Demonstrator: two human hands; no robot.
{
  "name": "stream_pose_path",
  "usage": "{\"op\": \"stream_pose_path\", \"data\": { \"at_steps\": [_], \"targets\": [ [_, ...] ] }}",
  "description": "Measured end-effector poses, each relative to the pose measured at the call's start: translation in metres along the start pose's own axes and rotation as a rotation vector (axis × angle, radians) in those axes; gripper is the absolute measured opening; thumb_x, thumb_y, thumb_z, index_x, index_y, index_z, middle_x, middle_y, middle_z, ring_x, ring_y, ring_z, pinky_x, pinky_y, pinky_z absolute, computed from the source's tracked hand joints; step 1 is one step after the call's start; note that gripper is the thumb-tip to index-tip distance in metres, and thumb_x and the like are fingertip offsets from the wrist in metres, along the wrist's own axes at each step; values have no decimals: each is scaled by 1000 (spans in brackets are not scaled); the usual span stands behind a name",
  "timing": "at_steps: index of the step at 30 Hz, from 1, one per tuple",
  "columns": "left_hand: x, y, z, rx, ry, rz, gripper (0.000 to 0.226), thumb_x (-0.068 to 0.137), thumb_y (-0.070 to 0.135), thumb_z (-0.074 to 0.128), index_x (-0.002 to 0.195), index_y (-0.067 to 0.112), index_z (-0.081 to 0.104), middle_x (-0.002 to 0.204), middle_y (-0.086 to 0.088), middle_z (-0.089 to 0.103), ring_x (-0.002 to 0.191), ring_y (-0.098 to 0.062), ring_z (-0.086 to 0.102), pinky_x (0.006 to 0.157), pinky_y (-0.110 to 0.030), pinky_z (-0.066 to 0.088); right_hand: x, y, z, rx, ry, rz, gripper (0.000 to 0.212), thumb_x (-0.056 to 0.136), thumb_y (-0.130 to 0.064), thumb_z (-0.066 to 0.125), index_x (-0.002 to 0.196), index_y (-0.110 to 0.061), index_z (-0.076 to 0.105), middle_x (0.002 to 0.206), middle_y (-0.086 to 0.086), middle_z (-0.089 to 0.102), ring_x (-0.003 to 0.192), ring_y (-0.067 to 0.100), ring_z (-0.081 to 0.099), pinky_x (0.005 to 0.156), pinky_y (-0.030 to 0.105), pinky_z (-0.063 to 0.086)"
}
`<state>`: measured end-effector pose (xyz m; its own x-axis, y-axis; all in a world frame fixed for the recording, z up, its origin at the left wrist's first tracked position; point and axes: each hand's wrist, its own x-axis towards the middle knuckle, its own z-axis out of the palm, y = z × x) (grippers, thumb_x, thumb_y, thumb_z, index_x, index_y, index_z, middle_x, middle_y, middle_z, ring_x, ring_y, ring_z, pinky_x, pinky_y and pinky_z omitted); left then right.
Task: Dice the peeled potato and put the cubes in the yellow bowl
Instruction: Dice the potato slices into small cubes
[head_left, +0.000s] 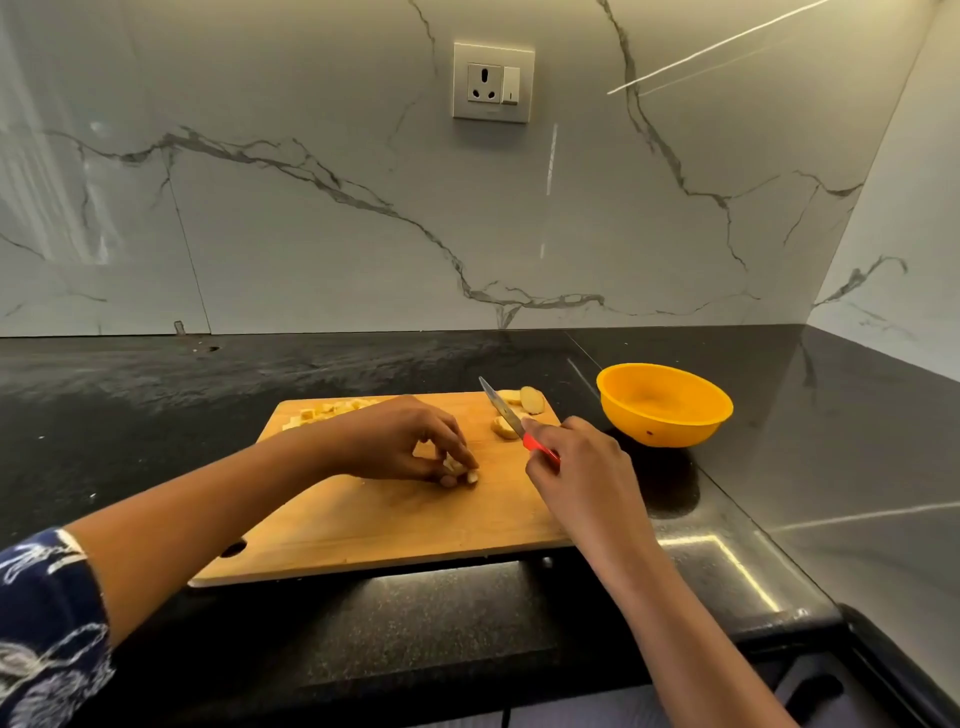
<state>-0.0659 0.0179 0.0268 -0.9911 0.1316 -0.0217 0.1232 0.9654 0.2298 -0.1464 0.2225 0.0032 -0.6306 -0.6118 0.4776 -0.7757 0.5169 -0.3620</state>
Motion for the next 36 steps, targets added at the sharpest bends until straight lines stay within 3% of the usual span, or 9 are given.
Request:
{"op": "stream_pose_path", "data": {
  "at_steps": [7, 10, 19, 24, 28, 32, 36],
  "targets": [
    [1, 2, 11, -44, 152, -8, 21, 87, 26, 65, 107, 26, 70, 98, 10, 64, 84, -4, 57, 72, -14, 48, 0, 5, 7, 3, -7, 27, 43, 97, -28, 52, 139, -32, 46, 95, -12, 42, 81, 4, 44, 63, 14, 31],
    [-6, 4, 15, -149, 216, -15, 20, 85, 20, 68, 104, 27, 70, 95, 13, 64, 88, -3, 57, 70, -12, 48, -1, 6, 8, 10, -12, 35, 43, 97, -28, 52, 139, -31, 47, 96, -11, 44, 80, 4, 43, 63, 13, 32],
    [-25, 7, 22, -252, 284, -74, 47, 81, 12, 70, 115, 42, 55, 103, 20, 56, 97, 1, 53, 76, -16, 51, -2, 2, 14, 32, -29, 6, 43, 96, -28, 54, 138, -30, 49, 110, -6, 56, 86, 5, 50, 73, 17, 43],
    [-30, 11, 24, -304, 310, -122, 61, 79, 7, 69, 114, 51, 47, 108, 18, 54, 100, -2, 54, 82, -22, 53, -5, 1, 15, 15, -22, -10, 43, 96, -27, 54, 139, -30, 48, 108, -5, 56, 84, 5, 51, 68, 16, 41],
    [-30, 11, 26, -349, 387, -140, 56, 81, 3, 67, 110, 48, 50, 102, 16, 58, 96, 0, 56, 80, -20, 53, -3, 0, 16, 4, -22, -16, 42, 96, -26, 53, 138, -29, 49, 108, -4, 57, 87, 7, 54, 69, 17, 41],
    [-31, 11, 26, -317, 416, -137, 38, 81, 5, 69, 104, 34, 61, 99, 14, 63, 94, 6, 56, 77, -12, 49, 0, 3, 15, 8, -12, 1, 41, 95, -24, 54, 136, -27, 53, 108, -2, 58, 93, 11, 56, 72, 19, 41],
    [-34, 4, 23, -355, 467, -188, 41, 81, 7, 71, 100, 41, 60, 92, 12, 65, 90, 1, 60, 80, -19, 53, 1, 8, 15, 0, -8, 30, 41, 95, -25, 54, 136, -27, 52, 105, -2, 57, 89, 7, 50, 74, 20, 41]
  ]
}}
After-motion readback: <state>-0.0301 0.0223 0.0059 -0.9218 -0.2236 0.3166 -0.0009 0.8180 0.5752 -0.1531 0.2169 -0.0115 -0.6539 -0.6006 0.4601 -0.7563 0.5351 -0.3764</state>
